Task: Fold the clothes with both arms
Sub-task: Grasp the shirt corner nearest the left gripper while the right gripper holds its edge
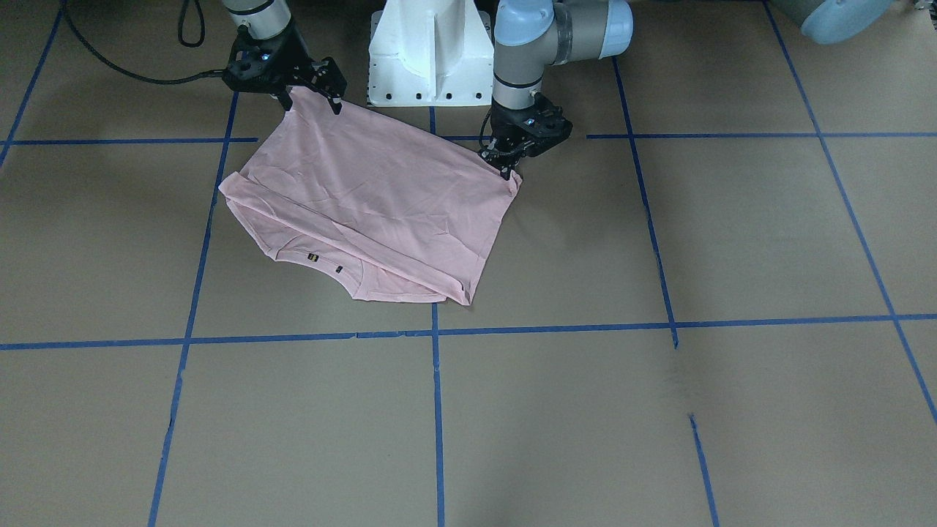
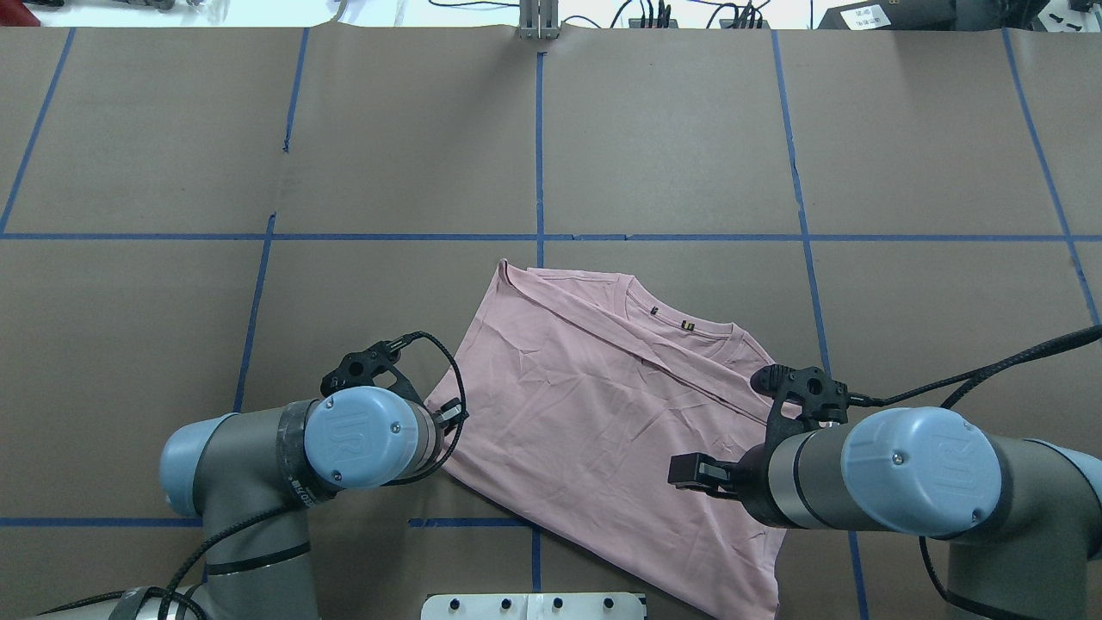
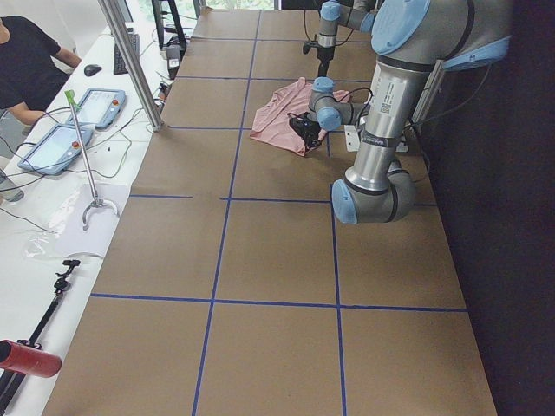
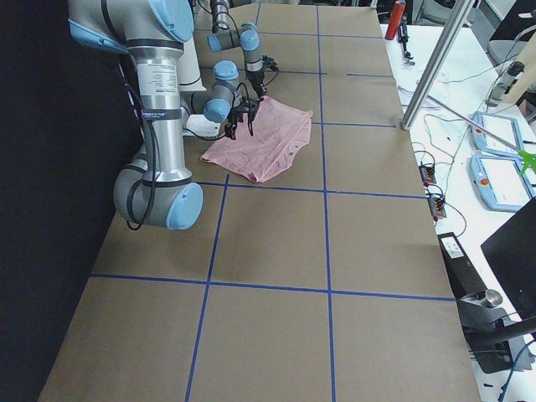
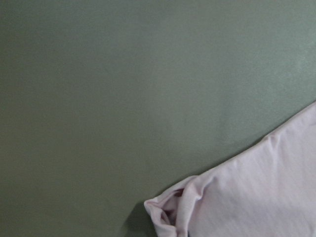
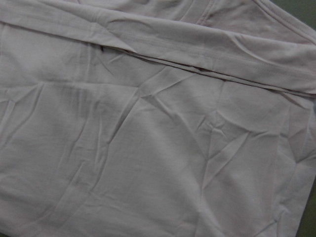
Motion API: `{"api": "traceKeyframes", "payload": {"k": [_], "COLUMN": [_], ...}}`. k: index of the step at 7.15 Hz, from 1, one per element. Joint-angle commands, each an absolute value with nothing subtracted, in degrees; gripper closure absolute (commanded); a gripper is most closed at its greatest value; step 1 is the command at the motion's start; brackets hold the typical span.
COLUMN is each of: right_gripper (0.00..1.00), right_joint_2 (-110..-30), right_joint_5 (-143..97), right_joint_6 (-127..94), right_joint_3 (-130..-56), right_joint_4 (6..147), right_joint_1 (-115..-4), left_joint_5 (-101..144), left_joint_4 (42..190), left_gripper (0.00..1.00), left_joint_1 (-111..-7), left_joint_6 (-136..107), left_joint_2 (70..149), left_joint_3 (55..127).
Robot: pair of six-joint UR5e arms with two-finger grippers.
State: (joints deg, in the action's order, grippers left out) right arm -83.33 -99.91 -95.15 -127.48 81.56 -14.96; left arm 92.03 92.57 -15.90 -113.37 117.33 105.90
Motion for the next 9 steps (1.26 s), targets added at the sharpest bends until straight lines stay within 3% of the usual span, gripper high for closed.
{"api": "traceKeyframes", "payload": {"k": [1,5,7,9], "right_gripper": [0.0,0.0,0.0,0.0], "right_joint_2": [-83.4,-83.4,-83.4,-83.4], "right_joint_5": [-99.8,-99.8,-99.8,-99.8], "right_joint_6": [-95.2,-95.2,-95.3,-95.4], "right_joint_3": [-127.4,-127.1,-126.6,-126.0], "right_joint_4": [81.6,81.6,81.6,81.6], "right_joint_1": [-15.0,-15.6,-15.9,-16.1], "left_joint_5": [92.0,91.8,91.1,91.0], "left_joint_4": [92.7,93.7,100.4,109.0], "left_gripper": [1.0,1.0,1.0,1.0], "left_joint_1": [-17.1,-27.0,-31.7,-34.4], "left_joint_6": [-113.0,-105.8,-102.8,-98.6], "left_joint_2": [117.5,120.0,126.7,129.0], "left_joint_3": [106.0,102.2,90.2,83.9]}}
